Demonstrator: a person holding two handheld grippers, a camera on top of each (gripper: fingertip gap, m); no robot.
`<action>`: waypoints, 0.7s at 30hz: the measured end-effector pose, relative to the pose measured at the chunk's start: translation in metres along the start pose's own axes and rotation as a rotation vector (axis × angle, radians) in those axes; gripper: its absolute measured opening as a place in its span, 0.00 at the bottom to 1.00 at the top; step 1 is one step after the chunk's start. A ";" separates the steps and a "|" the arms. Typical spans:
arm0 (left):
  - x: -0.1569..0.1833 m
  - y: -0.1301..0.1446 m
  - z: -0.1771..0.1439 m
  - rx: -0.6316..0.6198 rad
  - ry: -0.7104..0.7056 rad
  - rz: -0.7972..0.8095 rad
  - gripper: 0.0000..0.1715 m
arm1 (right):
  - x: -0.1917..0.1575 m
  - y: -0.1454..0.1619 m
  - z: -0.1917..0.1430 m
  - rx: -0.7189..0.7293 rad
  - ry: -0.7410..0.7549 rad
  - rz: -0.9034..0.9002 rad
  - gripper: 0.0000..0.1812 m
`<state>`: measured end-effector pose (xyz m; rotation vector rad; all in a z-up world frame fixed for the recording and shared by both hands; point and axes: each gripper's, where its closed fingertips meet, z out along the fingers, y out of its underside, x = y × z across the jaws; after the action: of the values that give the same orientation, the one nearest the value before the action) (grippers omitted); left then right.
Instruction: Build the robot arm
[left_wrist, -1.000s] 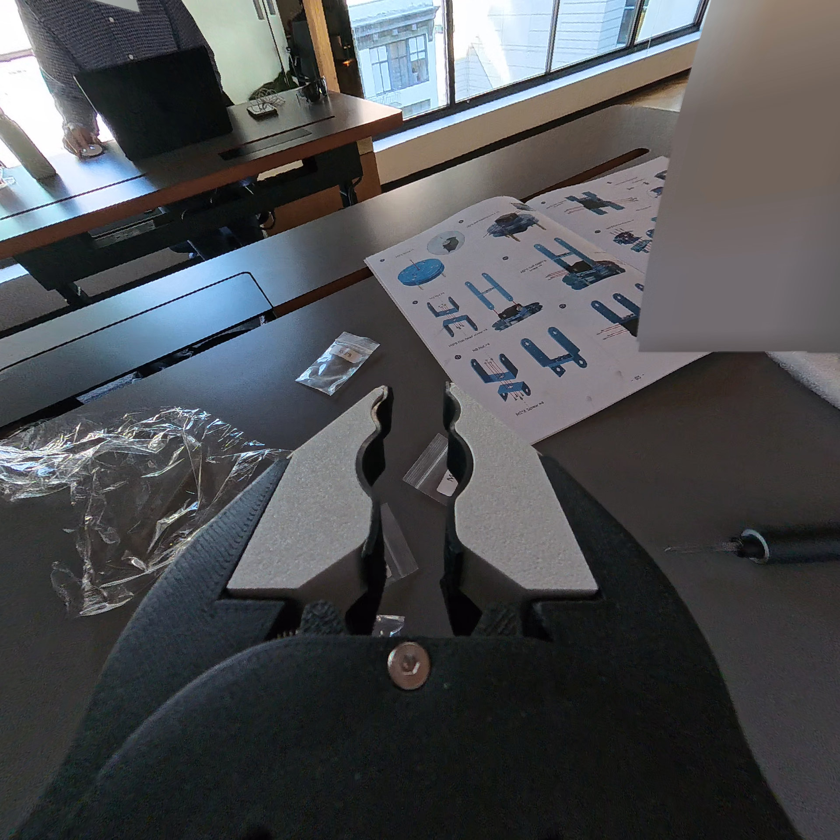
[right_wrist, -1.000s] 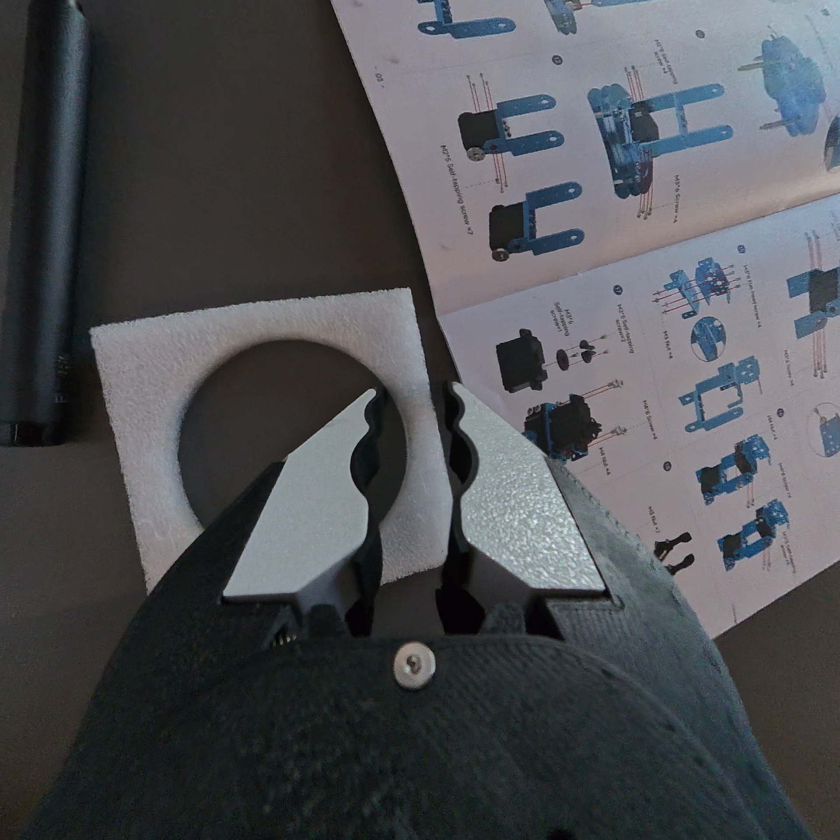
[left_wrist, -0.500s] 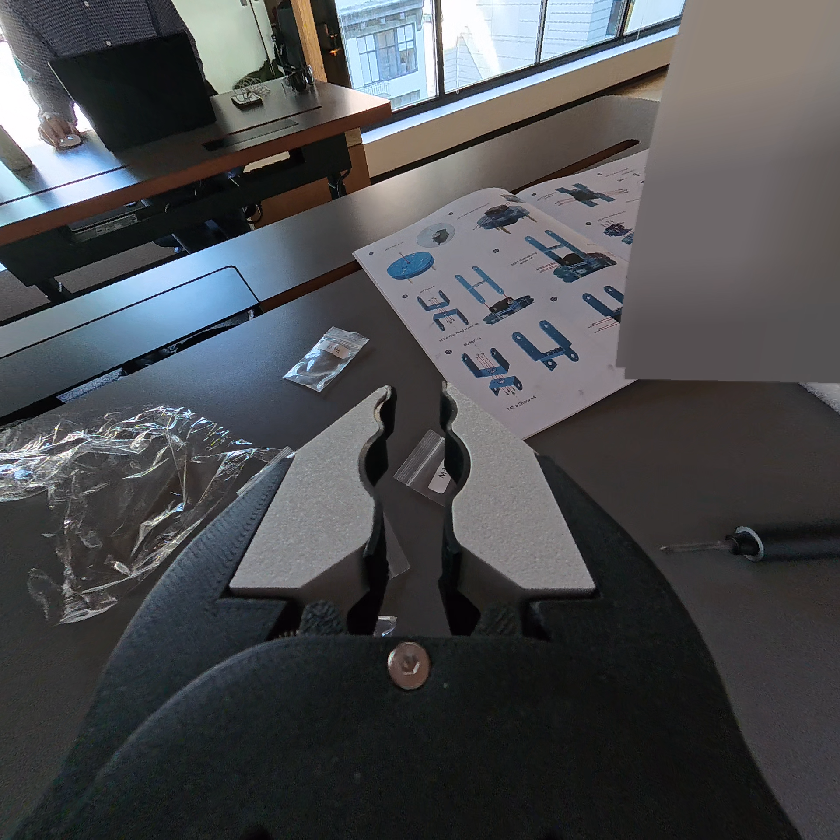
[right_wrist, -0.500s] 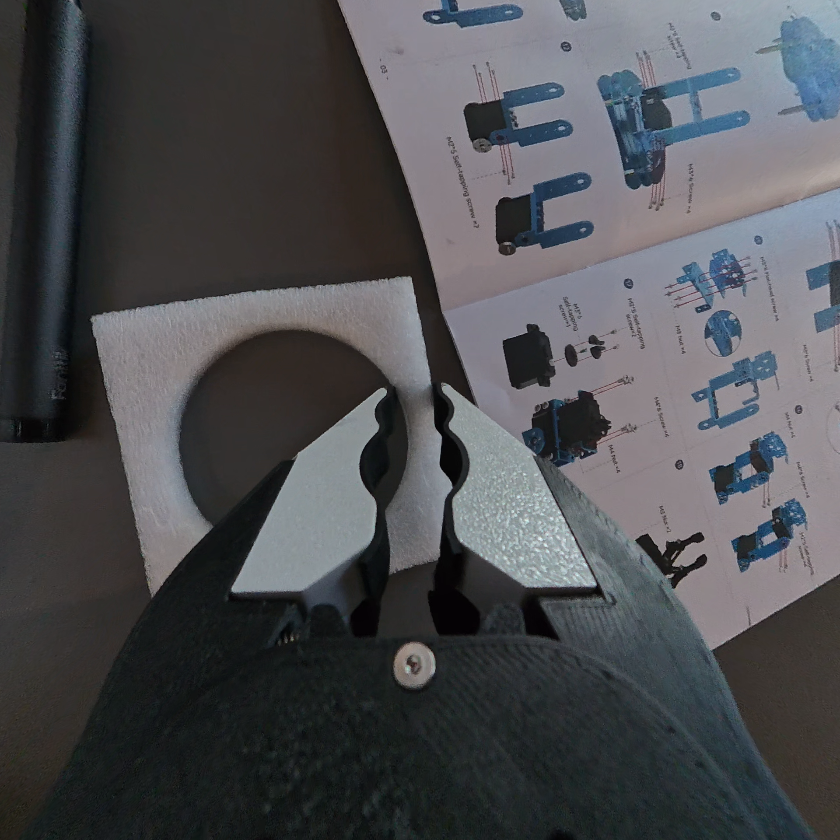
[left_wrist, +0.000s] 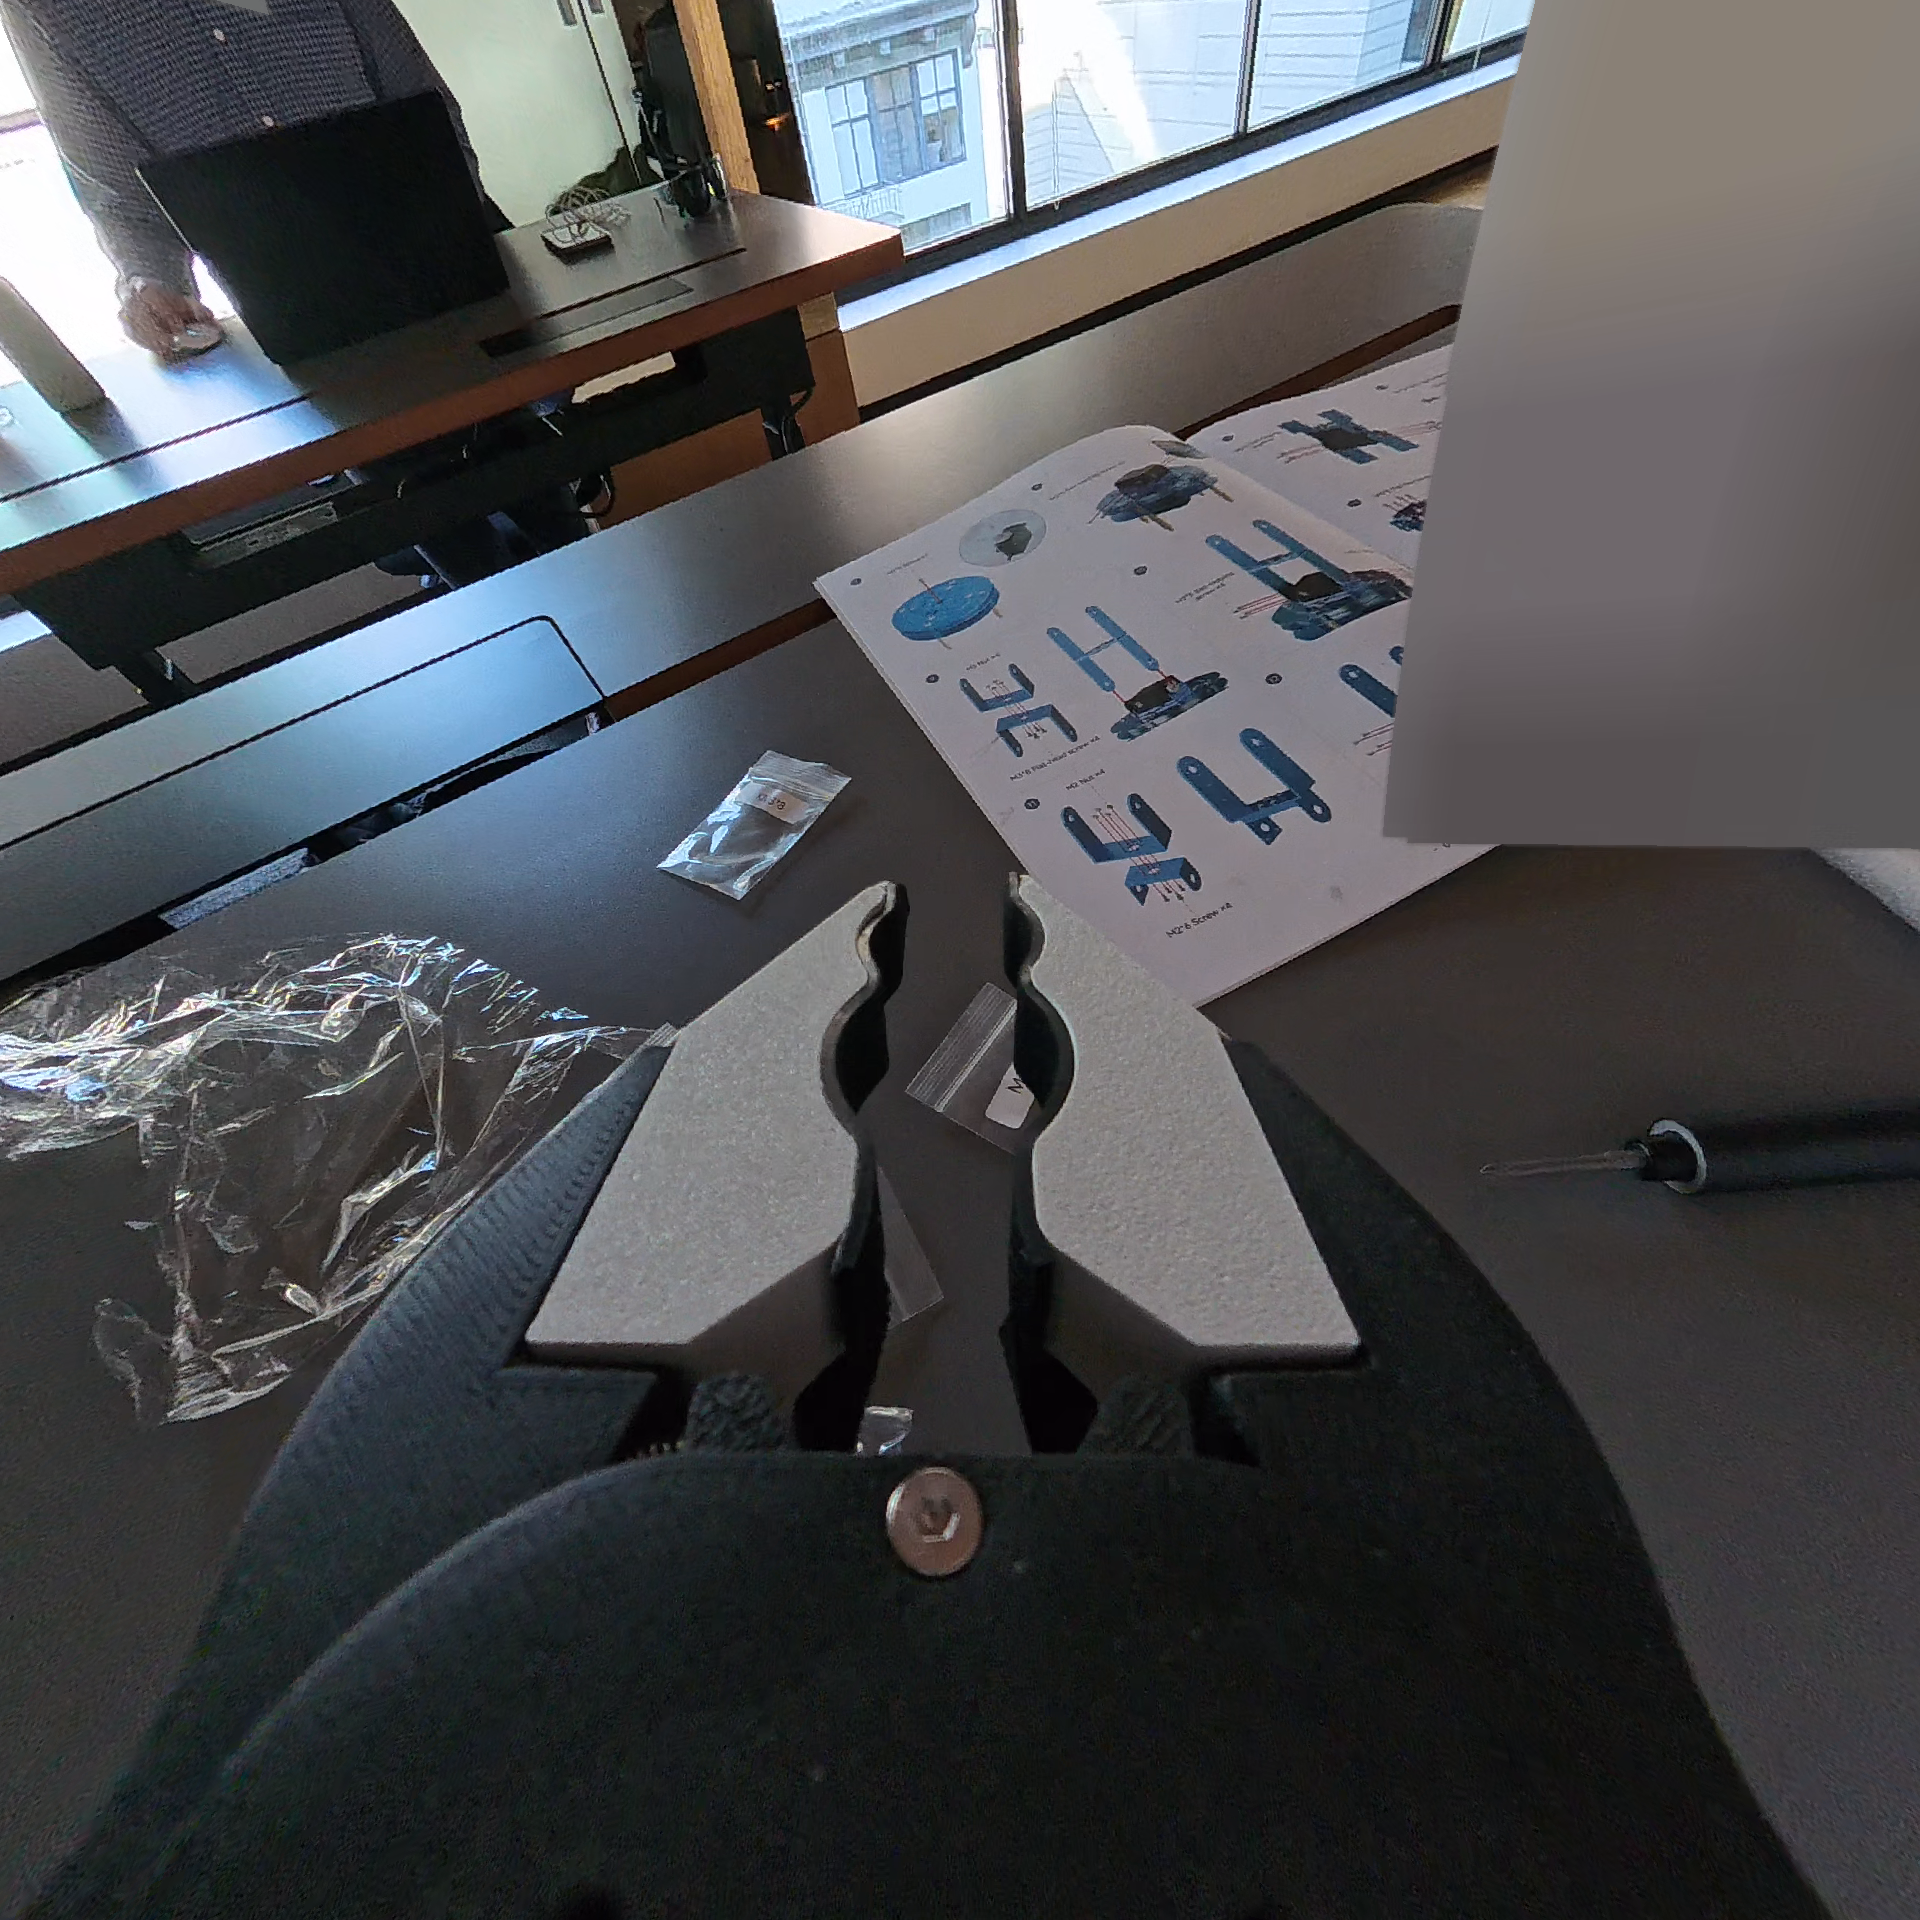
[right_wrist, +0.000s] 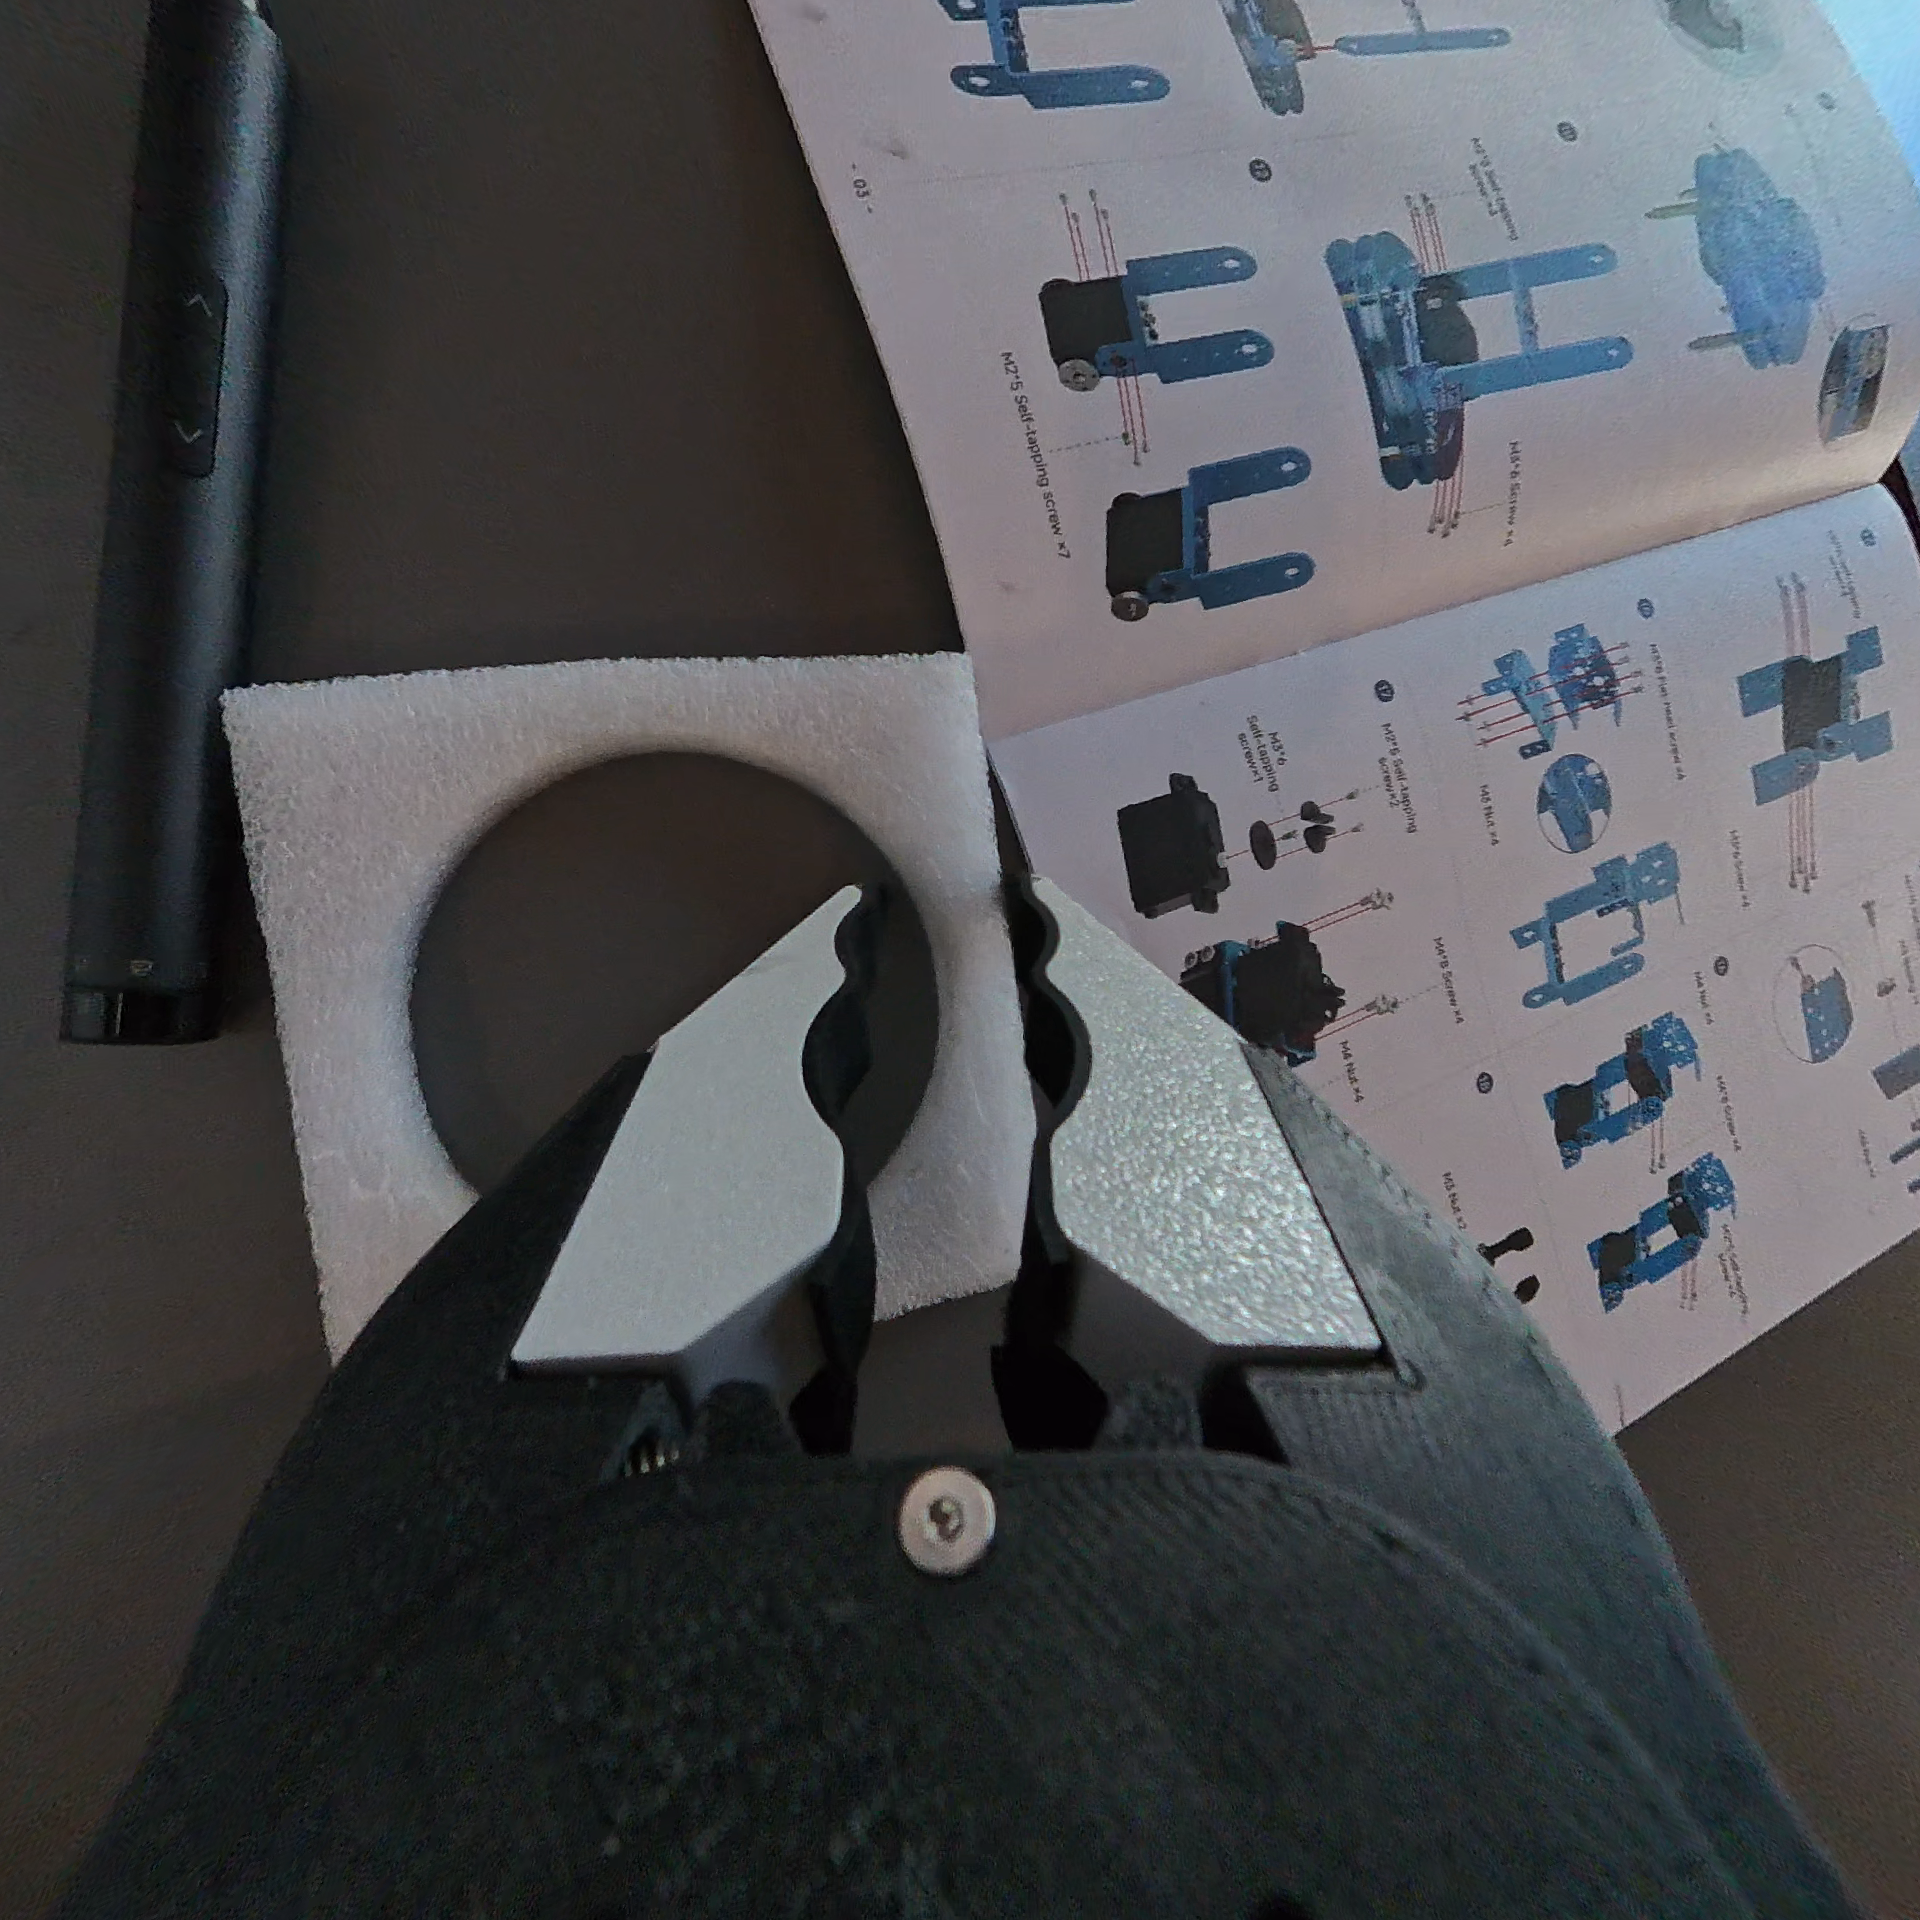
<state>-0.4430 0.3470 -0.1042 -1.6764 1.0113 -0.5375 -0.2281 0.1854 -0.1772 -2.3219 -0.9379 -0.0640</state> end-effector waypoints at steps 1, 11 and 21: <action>0.000 0.001 0.000 -0.003 0.001 0.001 0.10 | 0.000 0.000 0.000 0.002 0.001 -0.002 0.14; -0.001 0.000 -0.001 0.000 -0.006 0.002 0.10 | 0.008 -0.010 -0.007 0.044 0.066 -0.032 0.14; -0.002 0.000 0.000 -0.002 -0.005 -0.007 0.10 | 0.009 -0.009 -0.006 0.030 0.079 -0.032 0.13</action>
<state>-0.4440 0.3482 -0.1042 -1.6823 1.0032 -0.5370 -0.2257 0.1926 -0.1654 -2.2598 -0.9304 -0.1533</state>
